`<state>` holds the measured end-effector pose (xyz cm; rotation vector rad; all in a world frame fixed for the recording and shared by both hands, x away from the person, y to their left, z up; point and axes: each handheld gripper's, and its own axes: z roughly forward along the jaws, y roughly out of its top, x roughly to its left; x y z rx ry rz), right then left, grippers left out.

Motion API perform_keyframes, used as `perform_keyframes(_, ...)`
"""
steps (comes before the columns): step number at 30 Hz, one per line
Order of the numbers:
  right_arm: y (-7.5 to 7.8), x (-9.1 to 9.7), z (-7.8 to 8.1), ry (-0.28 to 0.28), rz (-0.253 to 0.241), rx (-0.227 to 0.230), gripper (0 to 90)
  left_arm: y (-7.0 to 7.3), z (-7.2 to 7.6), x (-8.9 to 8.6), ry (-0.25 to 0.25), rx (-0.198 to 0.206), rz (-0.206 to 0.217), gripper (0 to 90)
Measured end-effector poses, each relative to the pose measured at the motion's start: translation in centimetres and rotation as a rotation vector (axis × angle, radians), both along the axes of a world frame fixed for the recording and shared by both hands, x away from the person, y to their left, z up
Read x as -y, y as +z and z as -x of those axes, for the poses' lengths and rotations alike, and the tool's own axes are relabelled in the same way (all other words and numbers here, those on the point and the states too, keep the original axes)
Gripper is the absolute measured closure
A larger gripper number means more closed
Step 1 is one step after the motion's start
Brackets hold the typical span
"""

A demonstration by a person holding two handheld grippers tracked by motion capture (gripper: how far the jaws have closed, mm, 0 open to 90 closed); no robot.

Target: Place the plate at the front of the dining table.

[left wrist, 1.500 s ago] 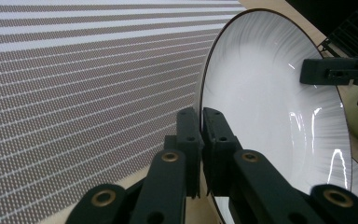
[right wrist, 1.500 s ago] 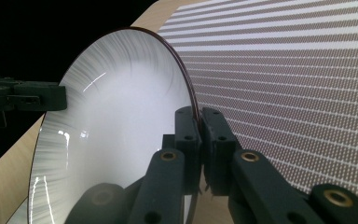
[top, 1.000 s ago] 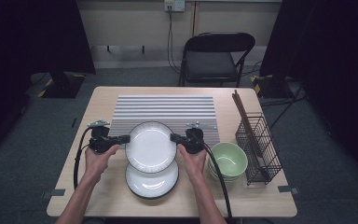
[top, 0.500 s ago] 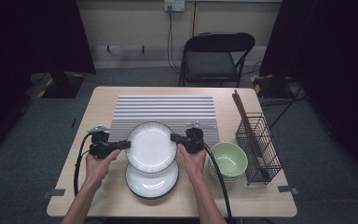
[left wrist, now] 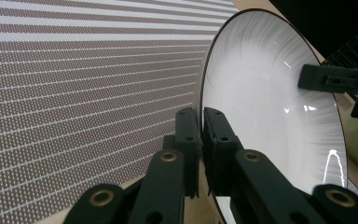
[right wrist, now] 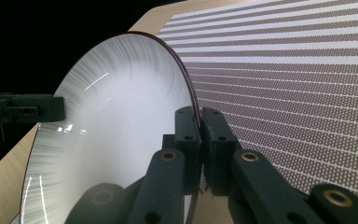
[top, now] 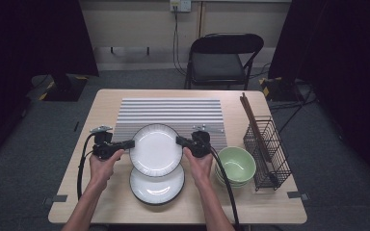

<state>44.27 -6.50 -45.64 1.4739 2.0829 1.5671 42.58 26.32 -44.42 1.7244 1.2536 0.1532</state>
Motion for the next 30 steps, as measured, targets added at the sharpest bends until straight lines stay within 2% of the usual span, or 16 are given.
perform_keyframes(3,0.2,-0.1,-0.1,0.000,0.004,0.008,86.2,0.3,-0.2,0.0,0.003,0.012,-0.021,86.0)
perform_keyframes(6,0.4,-0.2,-0.2,0.003,0.004,0.015,86.2,0.4,-0.4,-0.2,0.013,0.013,-0.004,86.5)
perform_keyframes(11,0.7,-0.5,-0.4,0.004,-0.001,0.022,86.1,0.7,-0.6,-0.5,0.011,0.022,-0.010,86.8)
perform_keyframes(20,1.2,-0.9,-0.9,0.010,0.008,0.026,86.0,0.7,-1.0,-0.9,0.021,0.021,0.015,86.8)
perform_keyframes(24,1.4,-1.1,-1.2,0.016,0.010,0.028,86.0,0.9,-1.2,-1.0,0.027,0.021,0.004,86.9)
perform_keyframes(25,1.5,-1.1,-1.2,0.016,0.010,0.030,86.0,1.1,-1.3,-1.0,0.019,0.026,-0.012,86.9)
perform_keyframes(30,1.6,-1.1,-1.7,0.009,0.005,0.027,86.1,1.4,-2.0,-1.0,0.018,0.026,0.001,86.8)
